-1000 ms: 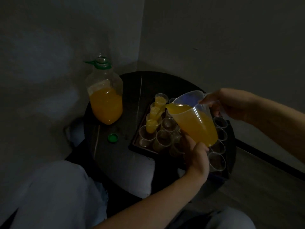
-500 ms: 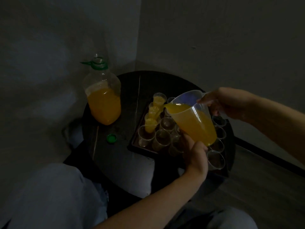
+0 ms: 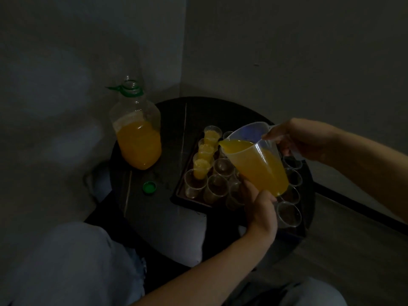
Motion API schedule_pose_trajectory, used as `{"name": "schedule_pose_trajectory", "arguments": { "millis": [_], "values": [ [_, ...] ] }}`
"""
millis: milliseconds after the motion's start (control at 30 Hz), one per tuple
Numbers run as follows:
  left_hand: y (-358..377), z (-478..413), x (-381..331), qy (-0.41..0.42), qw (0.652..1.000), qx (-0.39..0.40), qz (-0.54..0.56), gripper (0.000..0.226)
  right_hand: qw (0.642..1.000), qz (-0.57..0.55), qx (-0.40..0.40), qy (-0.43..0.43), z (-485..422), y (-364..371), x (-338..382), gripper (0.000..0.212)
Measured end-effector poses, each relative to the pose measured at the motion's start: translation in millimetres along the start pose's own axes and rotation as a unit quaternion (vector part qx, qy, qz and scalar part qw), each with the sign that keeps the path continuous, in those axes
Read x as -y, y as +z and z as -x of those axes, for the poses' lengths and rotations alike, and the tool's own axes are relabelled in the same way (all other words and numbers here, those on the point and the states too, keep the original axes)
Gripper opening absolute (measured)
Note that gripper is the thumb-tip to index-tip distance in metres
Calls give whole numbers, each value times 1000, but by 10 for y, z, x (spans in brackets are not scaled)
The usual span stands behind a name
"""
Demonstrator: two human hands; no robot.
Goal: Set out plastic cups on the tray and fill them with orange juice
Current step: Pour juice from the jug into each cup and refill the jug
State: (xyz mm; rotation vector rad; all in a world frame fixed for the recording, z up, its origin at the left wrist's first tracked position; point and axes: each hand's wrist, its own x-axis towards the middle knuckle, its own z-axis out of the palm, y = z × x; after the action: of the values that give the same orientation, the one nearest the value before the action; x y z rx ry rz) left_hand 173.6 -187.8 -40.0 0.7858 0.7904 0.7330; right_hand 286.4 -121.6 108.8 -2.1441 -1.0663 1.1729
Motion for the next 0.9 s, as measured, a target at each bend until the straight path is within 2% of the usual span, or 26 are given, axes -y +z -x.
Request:
{"name": "schedule_pose_trajectory", "arguments": {
  "millis": [200, 367, 433, 533, 633, 900],
  "values": [
    [-5, 41, -86, 18, 1000, -10, 9, 91, 1000, -3, -12, -16, 42, 22, 11, 26],
    [-36, 55, -114, 36, 999, -16, 21, 96, 999, -30, -11, -19, 89, 40, 20, 18],
    [-32, 65, -94, 31, 999, -24, 18, 102, 999, -37, 7, -25, 113, 46, 30, 19],
    [-38, 122, -69, 30, 999, -21, 21, 98, 998, -48, 28, -42, 134, 67, 20, 32],
    [-46, 198, -85, 34, 999, -28, 15, 95, 998, -48, 27, -36, 184, 98, 36, 23],
    [-57, 278, -15, 25, 999, -47, 12, 99, 997, -33, 57, -27, 277, 195, 53, 31]
  ]
}}
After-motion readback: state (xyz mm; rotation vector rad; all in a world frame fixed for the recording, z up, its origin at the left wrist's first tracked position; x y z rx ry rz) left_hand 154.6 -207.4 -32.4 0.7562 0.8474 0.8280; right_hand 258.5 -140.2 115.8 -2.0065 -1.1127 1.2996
